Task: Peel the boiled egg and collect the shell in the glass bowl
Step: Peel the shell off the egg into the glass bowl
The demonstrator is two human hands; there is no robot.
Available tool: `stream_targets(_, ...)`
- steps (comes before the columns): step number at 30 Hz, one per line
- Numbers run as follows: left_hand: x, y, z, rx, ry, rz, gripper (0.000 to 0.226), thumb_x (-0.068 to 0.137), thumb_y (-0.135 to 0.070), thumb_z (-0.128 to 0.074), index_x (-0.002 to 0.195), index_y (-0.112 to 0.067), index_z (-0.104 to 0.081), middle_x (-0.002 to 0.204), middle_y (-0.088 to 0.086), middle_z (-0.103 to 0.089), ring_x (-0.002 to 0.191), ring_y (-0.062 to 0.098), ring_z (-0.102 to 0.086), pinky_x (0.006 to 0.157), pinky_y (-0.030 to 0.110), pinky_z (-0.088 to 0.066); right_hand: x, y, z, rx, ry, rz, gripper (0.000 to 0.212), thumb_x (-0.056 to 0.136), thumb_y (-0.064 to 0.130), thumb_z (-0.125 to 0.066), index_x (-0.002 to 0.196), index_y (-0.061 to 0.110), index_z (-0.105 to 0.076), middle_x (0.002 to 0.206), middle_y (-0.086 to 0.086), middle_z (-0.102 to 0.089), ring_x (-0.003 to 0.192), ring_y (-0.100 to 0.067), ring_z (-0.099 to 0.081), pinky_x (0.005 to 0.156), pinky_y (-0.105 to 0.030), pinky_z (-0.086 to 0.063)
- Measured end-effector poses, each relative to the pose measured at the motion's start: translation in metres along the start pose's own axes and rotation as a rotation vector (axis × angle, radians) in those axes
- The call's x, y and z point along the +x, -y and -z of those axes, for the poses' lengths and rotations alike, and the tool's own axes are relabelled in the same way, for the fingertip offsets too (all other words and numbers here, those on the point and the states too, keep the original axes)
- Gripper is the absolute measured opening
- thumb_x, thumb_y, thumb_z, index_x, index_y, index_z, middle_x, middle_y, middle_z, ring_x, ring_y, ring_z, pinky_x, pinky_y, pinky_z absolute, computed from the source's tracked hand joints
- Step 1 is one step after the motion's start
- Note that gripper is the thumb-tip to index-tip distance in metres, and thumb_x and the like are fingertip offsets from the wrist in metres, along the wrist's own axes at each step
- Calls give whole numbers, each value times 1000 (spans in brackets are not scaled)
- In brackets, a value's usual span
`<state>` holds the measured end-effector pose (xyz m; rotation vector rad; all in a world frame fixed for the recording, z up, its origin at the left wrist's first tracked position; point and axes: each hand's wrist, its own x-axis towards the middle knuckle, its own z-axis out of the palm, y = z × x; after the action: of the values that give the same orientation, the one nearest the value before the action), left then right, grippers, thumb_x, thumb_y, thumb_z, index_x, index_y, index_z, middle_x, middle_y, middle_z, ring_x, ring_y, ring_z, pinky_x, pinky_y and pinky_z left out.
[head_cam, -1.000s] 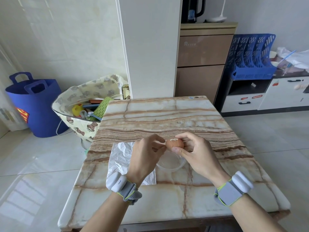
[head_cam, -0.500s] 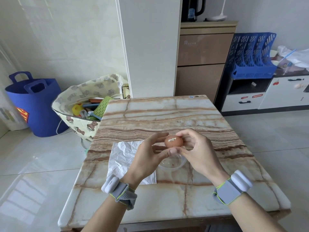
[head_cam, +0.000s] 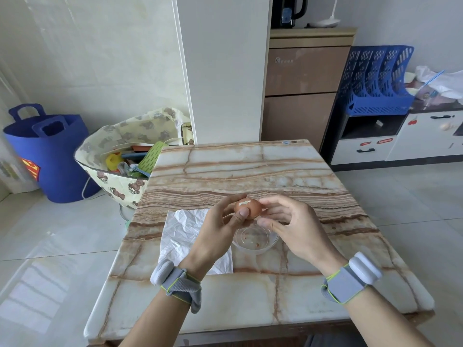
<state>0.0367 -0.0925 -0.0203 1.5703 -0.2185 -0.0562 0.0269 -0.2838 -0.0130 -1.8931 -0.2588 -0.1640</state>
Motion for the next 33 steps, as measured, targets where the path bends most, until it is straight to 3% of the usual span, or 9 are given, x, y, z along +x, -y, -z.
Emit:
stream_targets(6,-2,-2,-2,-146,8,11,30,104,-9,-55,133,-5,-60,104,19,-76,89,26,-76,85,29,-61,3,-1,-5,3,-86,22,26,81,10,-89,101,20,-76,89,1,-78,81,-10,-75,76,-19,-57)
stream_targets(9,-3,-3,-2,-150,6,21,29,103,-12,-57,130,-3,-61,98,12,-78,89,24,-76,83,28,-61,3,1,-6,0,-108,29,26,80,9,-89,92,27,-75,84,3,-78,78,-9,-74,75,-18,-57)
stream_targets(12,-5,-4,-2,-125,0,22,34,96,-22,-63,124,-2,-63,96,13,-77,87,23,-76,83,29,-60,3,0,-5,10,-118,33,28,80,9,-89,88,32,-76,85,8,-79,77,-8,-75,73,-18,-57)
stream_targets(14,-5,-5,-1,-108,-8,36,38,90,-25,-70,121,-4,-64,100,17,-77,89,30,-77,84,32,-61,3,0,-4,28,-119,20,28,81,8,-88,88,32,-77,85,7,-80,78,-12,-77,75,-22,-60)
stream_targets(17,-4,-5,0,-32,-15,63,40,82,-16,-84,117,-9,-67,109,18,-75,92,33,-76,85,35,-62,2,-1,-3,27,-123,27,27,82,9,-86,86,33,-78,81,7,-81,72,-12,-78,72,-22,-60)
stream_targets(21,-4,-4,-1,-6,-22,79,43,79,-11,-87,117,-8,-67,109,19,-74,90,37,-76,85,41,-62,2,-3,-2,27,-129,42,24,86,8,-83,87,32,-79,77,7,-80,66,-12,-77,66,-18,-58)
stream_targets(29,-5,-5,-2,-22,-49,91,39,82,-9,-84,117,-1,-67,107,23,-73,87,37,-77,80,35,-64,-1,-3,-4,-90,-130,102,22,93,9,-76,83,28,-76,73,7,-76,64,-12,-73,67,-35,-63)
stream_targets(33,-6,-4,-1,-15,-56,96,37,83,-9,-83,116,0,-67,108,24,-73,89,40,-76,86,43,-64,-1,-2,-6,-126,-153,100,18,92,10,-75,81,24,-75,71,13,-73,66,-14,-72,68,-45,-63)
